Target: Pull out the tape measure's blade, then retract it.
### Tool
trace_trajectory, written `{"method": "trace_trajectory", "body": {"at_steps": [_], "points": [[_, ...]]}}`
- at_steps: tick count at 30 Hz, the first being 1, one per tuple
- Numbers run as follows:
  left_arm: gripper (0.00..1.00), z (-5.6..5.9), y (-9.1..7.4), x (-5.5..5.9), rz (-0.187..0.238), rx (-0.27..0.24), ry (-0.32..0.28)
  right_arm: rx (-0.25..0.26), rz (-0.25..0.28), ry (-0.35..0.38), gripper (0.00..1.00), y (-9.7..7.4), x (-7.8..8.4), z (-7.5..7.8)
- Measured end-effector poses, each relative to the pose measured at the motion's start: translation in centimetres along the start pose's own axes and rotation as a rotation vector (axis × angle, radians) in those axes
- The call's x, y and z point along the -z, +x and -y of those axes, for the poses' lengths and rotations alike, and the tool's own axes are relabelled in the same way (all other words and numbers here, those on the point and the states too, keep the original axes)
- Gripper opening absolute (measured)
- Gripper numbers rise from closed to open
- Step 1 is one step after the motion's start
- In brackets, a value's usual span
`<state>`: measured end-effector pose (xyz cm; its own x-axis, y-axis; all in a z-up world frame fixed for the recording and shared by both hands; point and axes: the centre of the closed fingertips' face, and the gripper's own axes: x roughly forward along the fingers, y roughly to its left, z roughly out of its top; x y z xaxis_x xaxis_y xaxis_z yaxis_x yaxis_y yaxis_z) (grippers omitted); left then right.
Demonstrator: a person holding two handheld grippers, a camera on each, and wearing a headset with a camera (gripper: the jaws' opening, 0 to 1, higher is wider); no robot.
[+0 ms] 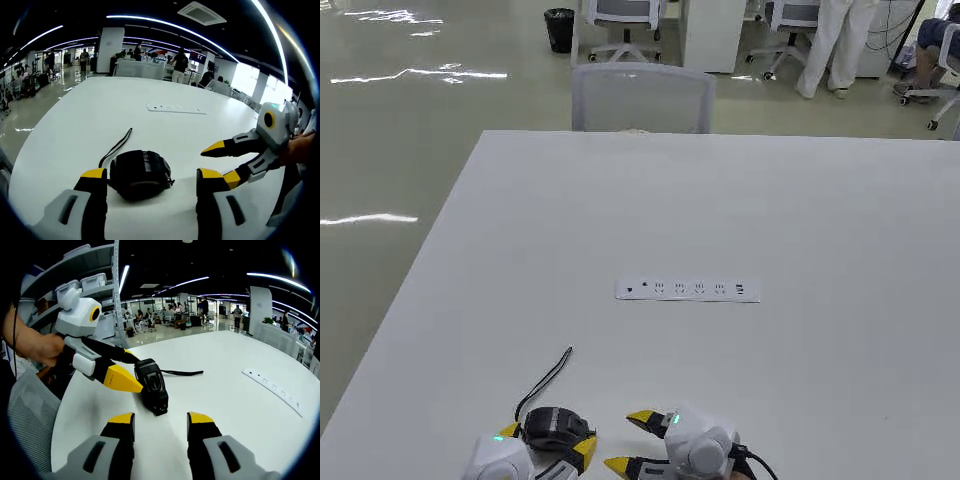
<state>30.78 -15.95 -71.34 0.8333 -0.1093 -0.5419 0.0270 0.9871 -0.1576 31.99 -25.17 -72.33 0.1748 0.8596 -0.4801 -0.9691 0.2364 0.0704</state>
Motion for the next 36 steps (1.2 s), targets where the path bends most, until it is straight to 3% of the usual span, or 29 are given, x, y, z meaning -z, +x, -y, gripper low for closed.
{"method": "trace_trajectory", "body": {"at_steps": [15,24,36], "points": [[0.71,1.4,-3.2,0.6,-0.045,0.162,0.122,0.077,-0.005,0.075,0.56,-4.8,0.7,-1.1],[0.74,1.0,-5.0,0.3,-0.035,0.188,0.165,0.123,0.026,0.102,0.64,-7.5,0.8,-1.5],[0.86,1.8,-7.5,0.5,-0.047,0.287,0.281,0.156,0.054,0.122,0.78,-11.2,0.7,-1.7]]}}
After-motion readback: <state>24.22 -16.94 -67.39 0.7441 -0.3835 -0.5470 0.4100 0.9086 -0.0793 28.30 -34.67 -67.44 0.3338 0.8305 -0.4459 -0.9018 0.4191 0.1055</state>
